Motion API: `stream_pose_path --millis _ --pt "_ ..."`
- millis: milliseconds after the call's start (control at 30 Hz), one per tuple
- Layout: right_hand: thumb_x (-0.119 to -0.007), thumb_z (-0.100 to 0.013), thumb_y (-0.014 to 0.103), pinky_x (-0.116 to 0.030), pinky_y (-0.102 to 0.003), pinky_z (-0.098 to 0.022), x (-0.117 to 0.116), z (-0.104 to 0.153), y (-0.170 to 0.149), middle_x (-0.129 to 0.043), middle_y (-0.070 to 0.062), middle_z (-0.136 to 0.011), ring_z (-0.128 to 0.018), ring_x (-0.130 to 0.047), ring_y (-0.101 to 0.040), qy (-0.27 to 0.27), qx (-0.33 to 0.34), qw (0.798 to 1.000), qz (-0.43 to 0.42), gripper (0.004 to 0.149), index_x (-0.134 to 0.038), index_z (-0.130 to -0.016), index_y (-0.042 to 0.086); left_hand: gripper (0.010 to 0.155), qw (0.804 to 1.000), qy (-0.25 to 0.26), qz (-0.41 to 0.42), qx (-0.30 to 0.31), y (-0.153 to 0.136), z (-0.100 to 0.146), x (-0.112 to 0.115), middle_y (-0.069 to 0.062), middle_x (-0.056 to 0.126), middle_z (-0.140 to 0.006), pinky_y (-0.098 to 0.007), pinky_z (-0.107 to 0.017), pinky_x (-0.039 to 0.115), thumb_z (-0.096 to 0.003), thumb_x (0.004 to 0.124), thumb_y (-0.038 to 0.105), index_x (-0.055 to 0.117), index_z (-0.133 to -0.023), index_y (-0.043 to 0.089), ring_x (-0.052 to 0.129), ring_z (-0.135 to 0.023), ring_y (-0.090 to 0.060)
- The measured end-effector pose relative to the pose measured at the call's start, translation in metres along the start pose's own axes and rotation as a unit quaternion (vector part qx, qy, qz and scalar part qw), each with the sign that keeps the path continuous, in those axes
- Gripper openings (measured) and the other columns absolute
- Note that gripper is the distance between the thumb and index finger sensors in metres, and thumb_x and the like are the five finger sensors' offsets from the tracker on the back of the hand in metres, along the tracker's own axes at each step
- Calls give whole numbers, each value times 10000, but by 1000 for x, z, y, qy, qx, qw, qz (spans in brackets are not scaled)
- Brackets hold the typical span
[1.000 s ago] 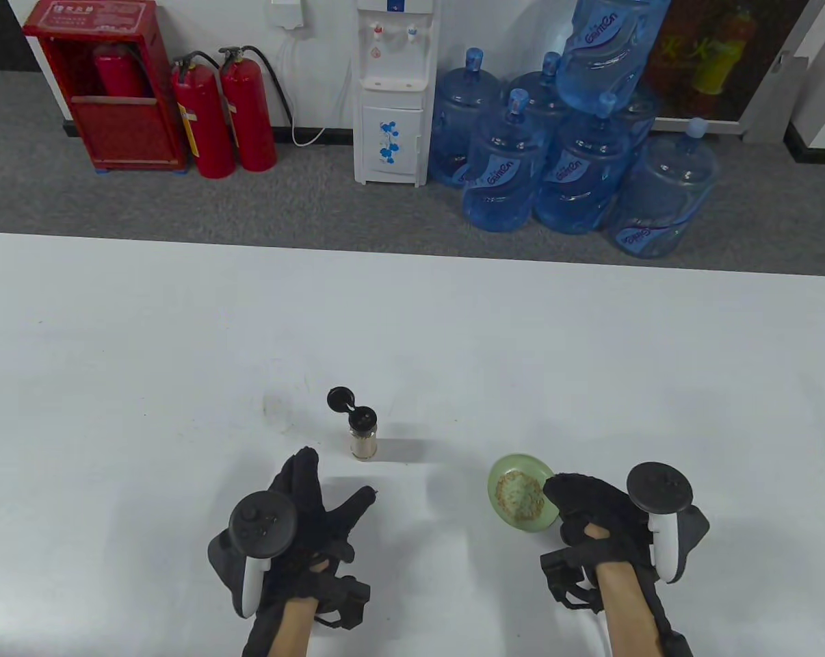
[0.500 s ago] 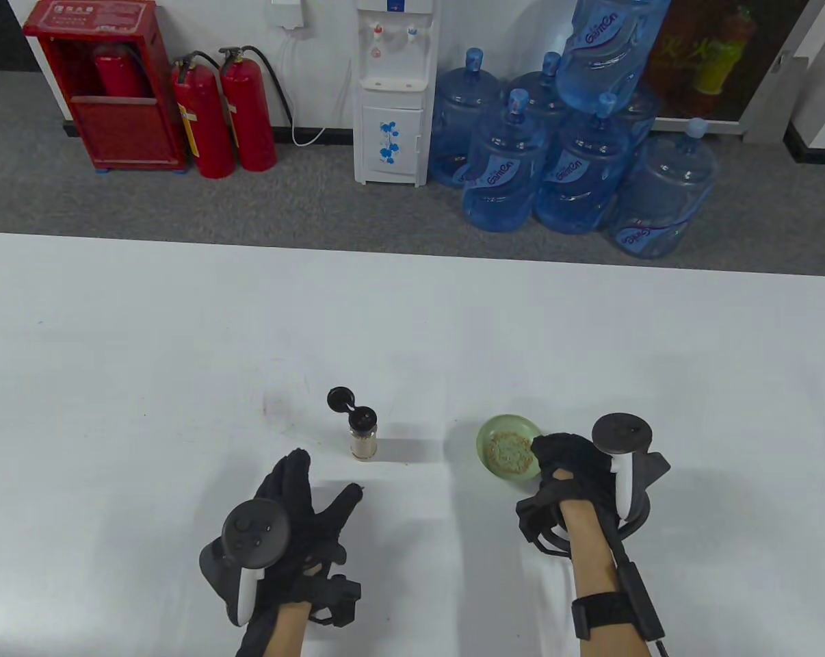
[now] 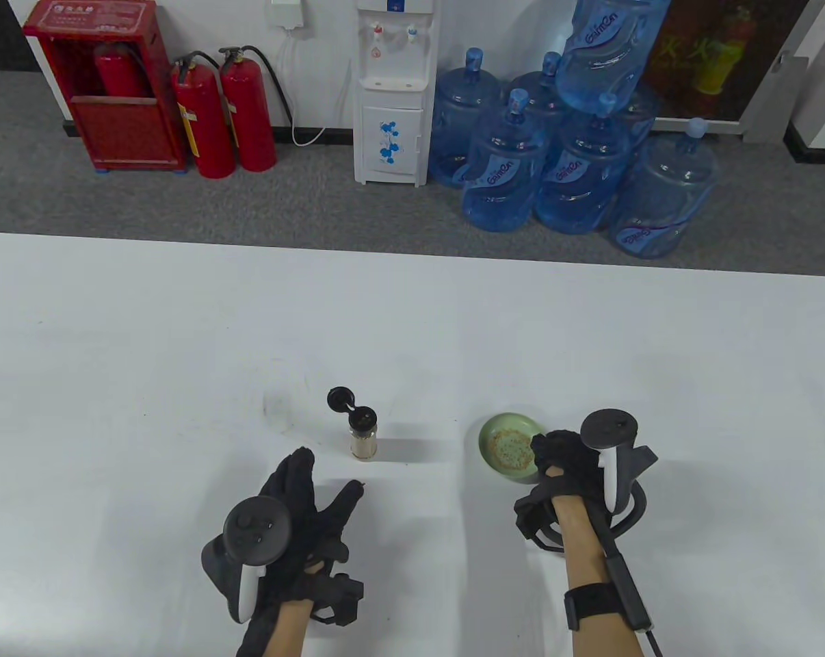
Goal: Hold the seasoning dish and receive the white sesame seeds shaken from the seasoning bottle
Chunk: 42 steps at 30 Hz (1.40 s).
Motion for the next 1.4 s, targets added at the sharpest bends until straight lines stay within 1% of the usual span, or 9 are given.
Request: stream_pose_path --millis 167,300,400,533,667,733,867,1000,1400 --pt "-889 -399 629 -900 -305 -337 12 16 -9 -919 5 -764 -431 -1029 -113 -14 42 999 -29 647 -825 -923 255 888 1000 -2 -4 0 0 1 1 -38 517 -1156 -630 -805 401 -391 817 688 535 -1105 242 506 -1107 -414" --pt "-875 -388 673 -859 -379 -475 34 40 -14 -777 -26 -922 -631 -978 -194 -28 107 993 -52 770 -706 -1001 238 882 1000 -2 -16 6 2 3 1 -42 516 -1155 -633 -802 397 -395 815 685 536 -1104 241 502 -1105 -419" --pt "-848 -391 704 -788 -441 -593 49 60 -20 -620 -54 -1033 -813 -867 -254 -41 159 986 -33 852 -598 -1051 227 884 999 -3 -41 12 3 2 1 -42 508 -1158 -634 -802 392 -396 813 687 530 -1106 241 495 -1106 -420" --pt "-811 -405 736 -651 -509 -708 56 74 -38 -410 -76 -1119 -984 -663 -326 -51 207 977 9 935 -464 -1094 209 893 998 -6 -69 11 4 1 2 -47 493 -1162 -637 -802 381 -398 808 691 516 -1111 239 480 -1110 -422" --pt "-788 -403 754 -649 -515 -708 55 73 -56 -411 -85 -1116 -982 -663 -333 -88 212 973 10 937 -474 -1089 199 892 997 -2 -70 13 4 1 1 -44 491 -1163 -636 -803 381 -398 806 693 516 -1111 241 480 -1112 -420" --pt "-792 -404 738 -637 -522 -708 56 74 -57 -408 -92 -1111 -979 -655 -342 -78 209 975 -1 930 -473 -1084 189 892 998 0 -68 14 5 0 1 -44 492 -1163 -636 -803 382 -397 806 693 517 -1110 243 480 -1111 -422" --pt "-791 -407 732 -653 -514 -703 54 80 -55 -439 -89 -1104 -968 -678 -334 -98 212 972 7 909 -498 -1077 192 891 997 1 -75 17 5 0 1 -41 493 -1163 -636 -803 383 -397 805 694 518 -1110 243 482 -1111 -421" --pt "-786 -407 732 -655 -510 -706 46 82 -53 -441 -82 -1104 -969 -683 -324 -85 210 974 15 902 -499 -1076 199 892 997 -2 -80 20 5 1 0 -43 493 -1163 -637 -803 381 -398 806 693 518 -1111 241 481 -1112 -420" --pt "-788 -409 726 -657 -511 -703 48 80 -58 -455 -88 -1100 -962 -692 -329 -93 210 973 21 895 -510 -1072 194 891 996 0 -87 23 8 2 2 -42 495 -1163 -637 -803 382 -397 806 694 519 -1110 243 483 -1112 -419"
Point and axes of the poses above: the tracker on the back of each hand, its own y axis roughly to the thumb side, its own z axis roughly from the fingertips to the wrist, x = y × z, the point moved 2 cm from there along -z, roughly from the wrist to the fingertips
